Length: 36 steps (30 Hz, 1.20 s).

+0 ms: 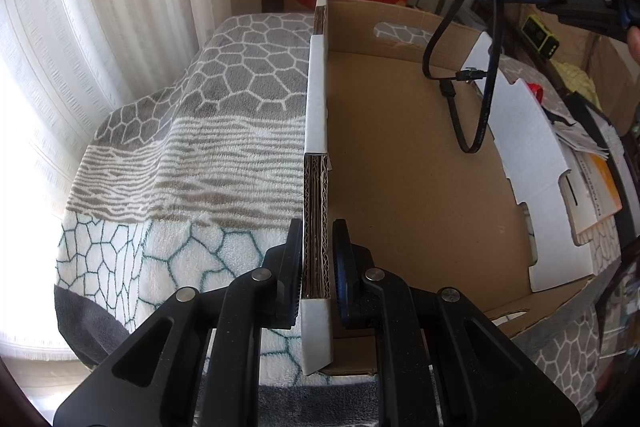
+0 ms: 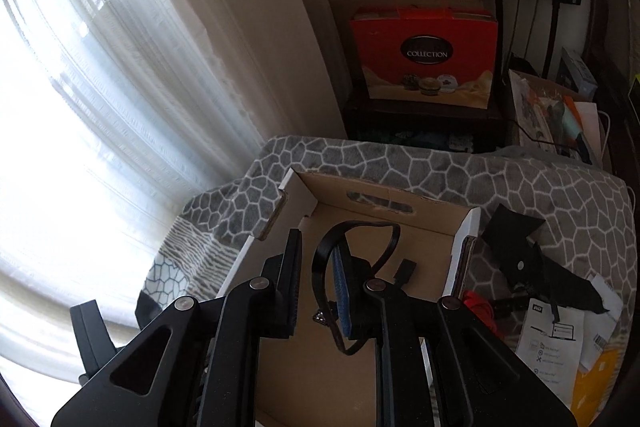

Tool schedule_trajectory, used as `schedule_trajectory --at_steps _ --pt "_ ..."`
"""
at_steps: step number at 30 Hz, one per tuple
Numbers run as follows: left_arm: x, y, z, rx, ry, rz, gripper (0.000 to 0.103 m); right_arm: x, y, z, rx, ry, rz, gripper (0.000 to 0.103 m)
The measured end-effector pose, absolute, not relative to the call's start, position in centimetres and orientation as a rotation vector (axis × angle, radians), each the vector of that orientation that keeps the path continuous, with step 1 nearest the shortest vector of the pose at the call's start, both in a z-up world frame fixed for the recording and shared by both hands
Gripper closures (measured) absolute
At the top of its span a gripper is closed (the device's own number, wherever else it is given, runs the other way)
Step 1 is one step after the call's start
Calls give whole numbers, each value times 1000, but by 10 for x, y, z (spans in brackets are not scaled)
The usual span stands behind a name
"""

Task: Organize objects
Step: 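Carry the black cable into the box and open the right tool, then grasp the coiled red cable with the right tool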

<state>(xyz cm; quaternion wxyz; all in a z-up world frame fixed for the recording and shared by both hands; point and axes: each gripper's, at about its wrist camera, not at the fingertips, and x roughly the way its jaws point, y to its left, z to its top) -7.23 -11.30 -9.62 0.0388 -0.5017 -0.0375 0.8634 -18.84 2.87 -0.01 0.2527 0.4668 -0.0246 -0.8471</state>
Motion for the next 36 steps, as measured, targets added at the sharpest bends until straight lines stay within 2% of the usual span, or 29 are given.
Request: schedule_trajectory --at_steps 1,2,6,22,29,36 --pt "-72 -113 -96 -1538 -115 2647 91 -190 26 -2 1283 -63 -2292 69" --pt "-72 -113 -96 -1539 -117 2646 91 -191 25 -4 1296 -67 -2278 58" --pt "-72 -115 -95 -1540 -123 2641 91 -184 25 -1 1289 -74 -2258 52" --pt "-76 -115 -98 -1546 -117 2650 91 -167 134 18 1316 -77 -2414 51" --pt "-77 -116 -100 -1548 -135 2650 91 -170 185 7 1374 -110 -2479 51" --pt "-77 -115 -101 -1552 -127 2656 91 -173 191 -15 1392 -70 -2442 53"
